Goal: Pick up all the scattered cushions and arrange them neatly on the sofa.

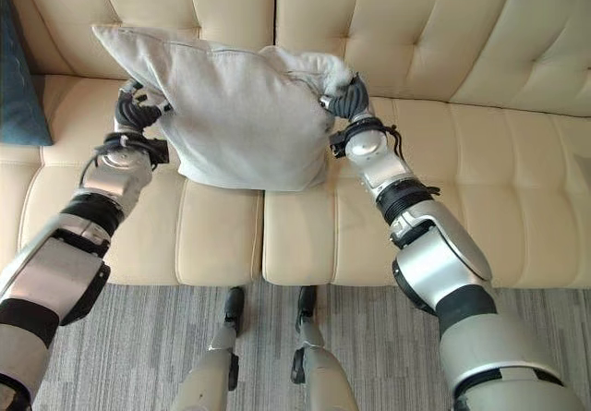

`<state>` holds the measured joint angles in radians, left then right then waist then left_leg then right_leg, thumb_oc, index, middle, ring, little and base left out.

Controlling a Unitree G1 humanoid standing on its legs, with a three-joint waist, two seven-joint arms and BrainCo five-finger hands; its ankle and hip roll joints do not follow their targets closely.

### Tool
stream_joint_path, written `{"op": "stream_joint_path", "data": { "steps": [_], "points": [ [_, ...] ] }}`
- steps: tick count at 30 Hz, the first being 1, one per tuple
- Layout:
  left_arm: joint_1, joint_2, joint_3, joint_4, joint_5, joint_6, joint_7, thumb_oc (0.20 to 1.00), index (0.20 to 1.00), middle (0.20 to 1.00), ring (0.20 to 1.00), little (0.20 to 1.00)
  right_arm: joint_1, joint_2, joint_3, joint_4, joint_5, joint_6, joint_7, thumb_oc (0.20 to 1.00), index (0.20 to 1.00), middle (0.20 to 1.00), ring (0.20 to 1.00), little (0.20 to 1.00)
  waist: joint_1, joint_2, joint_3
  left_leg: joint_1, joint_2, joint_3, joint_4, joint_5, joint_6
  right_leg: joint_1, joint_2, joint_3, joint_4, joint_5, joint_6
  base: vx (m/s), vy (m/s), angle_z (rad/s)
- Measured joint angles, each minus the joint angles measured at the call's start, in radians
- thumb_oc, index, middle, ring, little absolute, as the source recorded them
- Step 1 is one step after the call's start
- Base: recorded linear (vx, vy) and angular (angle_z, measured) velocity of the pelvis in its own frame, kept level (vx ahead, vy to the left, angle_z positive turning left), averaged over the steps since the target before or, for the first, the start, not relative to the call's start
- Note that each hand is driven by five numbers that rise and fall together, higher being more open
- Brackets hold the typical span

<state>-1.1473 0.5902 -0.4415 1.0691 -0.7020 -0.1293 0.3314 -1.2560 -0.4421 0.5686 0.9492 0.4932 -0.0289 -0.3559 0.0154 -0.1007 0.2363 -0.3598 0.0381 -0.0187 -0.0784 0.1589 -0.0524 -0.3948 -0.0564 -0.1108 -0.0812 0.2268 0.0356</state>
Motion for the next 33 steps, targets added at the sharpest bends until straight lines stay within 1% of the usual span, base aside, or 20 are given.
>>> {"op": "stream_joint_path", "data": {
  "steps": [1,3,4,5,6,7,8,9,10,11,13,14,15,16,17,18,20,22,30,33],
  "points": [
    [0.022,0.028,0.037,-0.082,-0.031,0.002,0.003,1.0,1.0,1.0,1.0,1.0,0.021,-0.017,-0.062,-0.084,-0.001,0.007,-0.027,1.0,1.0,1.0,1.0,1.0,-0.003,0.0,0.0,0.0,0.0,0.0,0.0,0.0,0.0,0.0,-0.001,0.001,0.0,0.0,0.0,0.04,0.036,-0.02],
    [0.049,0.087,0.073,-0.267,-0.065,-0.039,0.018,1.0,1.0,1.0,1.0,1.0,0.047,-0.068,-0.152,-0.261,-0.022,-0.018,-0.119,1.0,1.0,1.0,1.0,1.0,-0.004,0.003,-0.002,0.041,-0.002,0.0,0.0,-0.002,-0.002,0.042,-0.001,0.002,0.0,-0.004,0.002,0.15,0.058,0.01],
    [0.062,0.092,0.084,-0.31,-0.068,-0.036,0.015,1.0,1.0,1.0,1.0,1.0,0.058,-0.075,-0.165,-0.294,-0.022,-0.013,-0.12,1.0,1.0,1.0,1.0,1.0,-0.004,0.005,-0.003,0.041,-0.002,0.001,0.0,-0.006,-0.007,0.042,-0.005,0.003,0.0,-0.01,0.008,0.25,0.077,0.02],
    [0.227,0.138,0.213,-0.556,-0.079,-0.026,0.011,1.0,1.0,1.0,1.0,1.0,0.215,-0.098,-0.307,-0.536,-0.022,-0.006,-0.106,1.0,1.0,1.0,1.0,1.0,-0.011,0.008,-0.001,0.051,-0.004,0.005,0.0,-0.017,-0.015,0.049,-0.004,0.002,0.003,-0.026,0.01,0.2,0.056,0.01],
    [0.433,0.149,0.34,-0.785,-0.081,-0.056,0.002,1.0,1.0,1.0,1.0,1.0,0.402,-0.104,-0.434,-0.777,-0.028,-0.042,-0.102,1.0,1.0,1.0,1.0,1.0,-0.008,0.016,0.004,0.083,-0.004,0.003,-0.001,-0.013,-0.008,0.082,-0.005,0.003,0.002,-0.018,-0.003,0.09,0.013,-0.03],
    [0.614,0.109,0.466,-0.884,-0.077,-0.093,-0.008,1.0,1.0,1.0,1.0,1.0,0.571,-0.108,-0.516,-0.887,-0.054,-0.084,-0.101,1.0,1.0,1.0,1.0,1.0,-0.006,0.023,0.003,0.135,-0.007,0.008,-0.001,-0.019,-0.01,0.134,-0.007,0.004,0.001,-0.025,-0.007,0.08,0.01,-0.12],
    [0.766,0.085,0.515,-0.804,-0.078,-0.102,0.021,1.0,1.0,1.0,1.0,1.0,0.725,-0.123,-0.53,-0.829,-0.066,-0.085,-0.111,1.0,1.0,1.0,1.0,1.0,-0.003,0.035,-0.026,0.213,-0.006,0.03,-0.001,-0.032,-0.01,0.21,-0.008,0.007,0.0,-0.042,0.006,0.06,0.014,-0.14],
    [0.859,0.079,0.516,-0.75,-0.075,-0.089,0.031,1.0,1.0,1.0,1.0,1.0,0.818,-0.137,-0.518,-0.778,-0.073,-0.067,-0.11,1.0,1.0,1.0,1.0,1.0,-0.006,0.055,-0.099,0.219,-0.001,0.031,-0.002,-0.09,0.0,0.216,-0.004,0.005,0.0,-0.095,0.015,0.07,0.021,-0.15],
    [0.944,0.06,0.531,-0.776,-0.06,-0.081,0.031,1.0,1.0,1.0,1.0,1.0,0.904,-0.137,-0.519,-0.785,-0.097,-0.065,-0.095,1.0,1.0,1.0,1.0,1.0,-0.006,0.059,-0.123,0.222,-0.001,0.032,-0.002,-0.089,-0.002,0.217,-0.003,0.005,0.0,-0.093,0.019,0.06,0.016,-0.1],
    [1.062,0.042,0.537,-0.849,-0.027,-0.066,0.023,1.0,1.0,1.0,1.0,1.0,0.991,-0.134,-0.509,-0.795,-0.142,-0.035,-0.052,1.0,1.0,1.0,1.0,1.0,-0.007,0.064,-0.125,0.223,-0.002,0.033,-0.002,-0.085,0.003,0.215,-0.001,0.008,0.0,-0.09,0.017,0.06,0.012,-0.1],
    [1.267,-0.016,0.577,-0.976,0.107,-0.046,-0.016,1.0,1.0,1.0,1.0,1.0,1.171,-0.128,-0.511,-0.866,-0.244,-0.017,0.018,1.0,1.0,1.0,1.0,1.0,-0.005,0.072,-0.13,0.245,0.0,0.041,-0.001,-0.083,0.006,0.234,-0.003,0.019,-0.001,-0.081,0.005,0.03,0.016,-0.08],
    [1.318,-0.029,0.586,-0.949,0.19,-0.024,-0.03,1.0,1.0,1.0,1.0,1.0,1.224,-0.127,-0.517,-0.853,-0.29,-0.003,0.049,1.0,1.0,1.0,1.0,1.0,-0.004,0.079,-0.134,0.256,0.0,0.04,-0.002,-0.084,0.007,0.247,-0.003,0.023,-0.001,-0.083,0.007,0.0,0.0,0.0],
    [1.349,-0.061,0.605,-0.922,0.247,-0.016,-0.043,1.0,1.0,1.0,1.0,1.0,1.258,-0.114,-0.535,-0.84,-0.324,-0.005,0.073,1.0,1.0,1.0,1.0,1.0,-0.003,0.085,-0.14,0.259,0.0,0.039,-0.001,-0.084,0.007,0.25,-0.003,0.023,-0.001,-0.083,0.008,-0.02,0.019,0.04],
    [1.383,-0.116,0.612,-0.888,0.304,-0.011,-0.06,1.0,1.0,1.0,1.0,1.0,1.3,-0.079,-0.567,-0.824,-0.358,-0.006,0.092,1.0,1.0,1.0,1.0,1.0,-0.005,0.092,-0.15,0.263,-0.002,0.039,-0.001,-0.084,0.007,0.253,-0.004,0.023,-0.001,-0.083,0.008,0.0,0.0,0.0],
    [1.396,-0.151,0.604,-0.862,0.336,0.003,-0.071,1.0,1.0,1.0,1.0,1.0,1.316,-0.054,-0.577,-0.798,-0.373,0.0,0.103,1.0,1.0,1.0,1.0,1.0,-0.005,0.095,-0.153,0.273,-0.002,0.041,-0.002,-0.084,0.007,0.261,-0.004,0.026,-0.002,-0.083,0.009,-0.03,0.014,-0.04],
    [1.393,-0.163,0.582,-0.826,0.341,0.036,-0.09,1.0,1.0,1.0,1.0,1.0,1.31,-0.048,-0.562,-0.766,-0.378,0.026,0.122,1.0,1.0,1.0,1.0,1.0,-0.004,0.096,-0.154,0.277,-0.001,0.043,-0.002,-0.085,0.008,0.265,-0.004,0.026,-0.006,-0.093,0.023,-0.04,0.017,-0.02],
    [1.382,-0.201,0.535,-0.812,0.377,0.045,-0.122,1.0,1.0,1.0,1.0,1.0,1.317,-0.005,-0.539,-0.747,-0.394,0.031,0.151,1.0,1.0,1.0,1.0,1.0,-0.005,0.091,-0.169,0.277,0.001,0.048,-0.002,-0.086,0.002,0.264,-0.007,0.027,-0.006,-0.09,0.026,-0.07,0.019,-0.03],
    [1.378,-0.205,0.489,-0.81,0.387,0.049,-0.143,1.0,1.0,1.0,1.0,1.0,1.318,0.011,-0.505,-0.722,-0.394,0.031,0.175,1.0,1.0,1.0,1.0,1.0,-0.005,0.083,-0.185,0.276,0.003,0.052,-0.008,-0.087,0.006,0.259,-0.006,0.028,-0.006,-0.093,0.02,-0.07,0.015,-0.12],
    [1.376,-0.233,0.473,-0.745,0.405,0.063,-0.175,1.0,1.0,1.0,1.0,1.0,1.322,0.02,-0.503,-0.648,-0.394,0.031,0.187,1.0,1.0,1.0,1.0,1.0,-0.009,0.075,-0.198,0.293,0.002,0.056,-0.008,-0.081,0.013,0.274,-0.007,0.03,-0.007,-0.087,0.022,-0.05,0.03,-0.02],
    [1.378,-0.231,0.436,-0.744,0.405,0.077,-0.186,1.0,1.0,1.0,1.0,1.0,1.332,0.021,-0.503,-0.639,-0.393,0.031,0.188,1.0,1.0,1.0,1.0,1.0,-0.009,0.075,-0.198,0.296,0.002,0.056,-0.008,-0.081,0.013,0.278,-0.008,0.029,-0.007,-0.087,0.022,-0.04,0.067,0.01]
  ]
}}
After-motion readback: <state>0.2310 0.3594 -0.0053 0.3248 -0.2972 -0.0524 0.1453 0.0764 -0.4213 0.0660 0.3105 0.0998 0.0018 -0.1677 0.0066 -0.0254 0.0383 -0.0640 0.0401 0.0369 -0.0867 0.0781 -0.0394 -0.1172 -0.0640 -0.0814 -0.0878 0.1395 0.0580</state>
